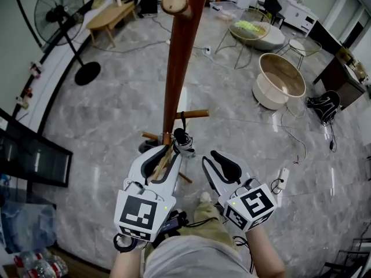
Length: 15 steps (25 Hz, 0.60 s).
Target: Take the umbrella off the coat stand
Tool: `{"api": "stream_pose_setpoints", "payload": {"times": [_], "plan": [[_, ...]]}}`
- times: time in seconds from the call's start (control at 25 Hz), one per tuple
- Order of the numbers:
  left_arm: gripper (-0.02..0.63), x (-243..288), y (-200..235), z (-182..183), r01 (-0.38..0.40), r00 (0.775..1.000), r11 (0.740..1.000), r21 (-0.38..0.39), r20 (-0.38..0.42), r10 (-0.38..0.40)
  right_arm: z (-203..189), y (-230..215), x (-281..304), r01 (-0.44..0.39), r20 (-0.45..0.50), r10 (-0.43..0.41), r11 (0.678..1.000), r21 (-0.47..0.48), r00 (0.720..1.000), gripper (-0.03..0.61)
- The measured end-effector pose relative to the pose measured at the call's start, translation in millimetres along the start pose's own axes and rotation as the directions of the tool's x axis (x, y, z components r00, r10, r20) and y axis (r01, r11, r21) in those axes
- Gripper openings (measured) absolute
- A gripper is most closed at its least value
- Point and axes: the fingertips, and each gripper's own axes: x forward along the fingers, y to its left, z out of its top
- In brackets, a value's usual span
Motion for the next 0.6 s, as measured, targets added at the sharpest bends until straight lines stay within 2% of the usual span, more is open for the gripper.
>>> {"api": "stream_pose_setpoints", "payload": {"times": [0.6], "plan": [[0.097,34,15,-2,-0.121,0.992,0.992,-0.028,-0.045,0.119,4,-22,47,-0.161,-0.036,0.16,0.985,-0.054,0.987,0.094]]}}
